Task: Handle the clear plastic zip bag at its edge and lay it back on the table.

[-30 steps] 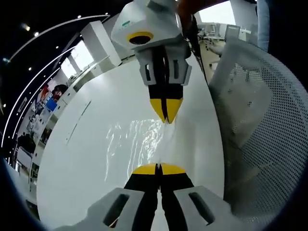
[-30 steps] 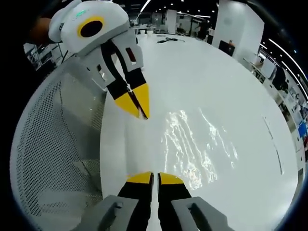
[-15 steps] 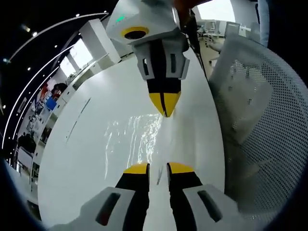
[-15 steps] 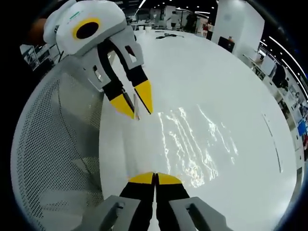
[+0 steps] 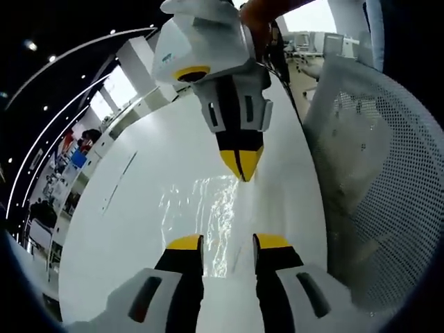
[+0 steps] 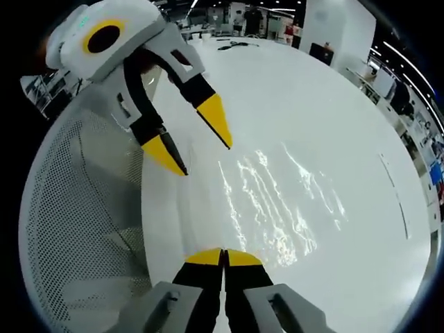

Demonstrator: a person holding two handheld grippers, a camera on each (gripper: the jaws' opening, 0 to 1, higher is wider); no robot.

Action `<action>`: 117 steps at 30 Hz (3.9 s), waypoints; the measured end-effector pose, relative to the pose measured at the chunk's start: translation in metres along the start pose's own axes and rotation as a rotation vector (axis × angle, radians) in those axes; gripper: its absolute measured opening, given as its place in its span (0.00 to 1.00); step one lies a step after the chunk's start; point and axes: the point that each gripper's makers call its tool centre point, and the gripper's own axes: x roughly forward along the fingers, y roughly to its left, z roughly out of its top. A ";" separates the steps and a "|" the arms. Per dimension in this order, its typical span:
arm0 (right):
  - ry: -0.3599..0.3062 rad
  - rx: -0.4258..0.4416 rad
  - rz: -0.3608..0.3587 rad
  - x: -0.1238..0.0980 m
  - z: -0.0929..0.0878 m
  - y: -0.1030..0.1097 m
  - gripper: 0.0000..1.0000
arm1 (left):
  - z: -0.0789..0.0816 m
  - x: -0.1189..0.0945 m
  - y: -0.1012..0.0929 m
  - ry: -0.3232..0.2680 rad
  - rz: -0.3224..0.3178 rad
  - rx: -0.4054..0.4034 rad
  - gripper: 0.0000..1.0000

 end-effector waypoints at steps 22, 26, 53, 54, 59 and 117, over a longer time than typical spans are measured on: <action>0.011 0.084 0.012 0.002 0.001 -0.004 0.00 | 0.021 0.003 -0.015 -0.058 -0.049 0.119 0.11; 0.009 0.083 0.011 0.001 0.002 -0.002 0.00 | 0.021 0.005 -0.019 -0.056 -0.063 0.121 0.09; -0.068 0.046 -0.027 -0.011 0.019 -0.004 0.00 | 0.008 0.010 -0.018 0.022 -0.065 0.159 0.00; -0.072 0.044 -0.036 -0.012 0.020 -0.005 0.00 | 0.007 0.010 -0.018 0.023 -0.066 0.155 0.00; -0.096 0.037 -0.062 -0.016 0.026 -0.011 0.00 | 0.006 0.008 -0.017 0.030 -0.064 0.145 0.00; -0.308 -0.050 -0.326 -0.060 0.071 -0.024 0.00 | -0.001 0.005 -0.009 0.089 -0.033 0.092 0.00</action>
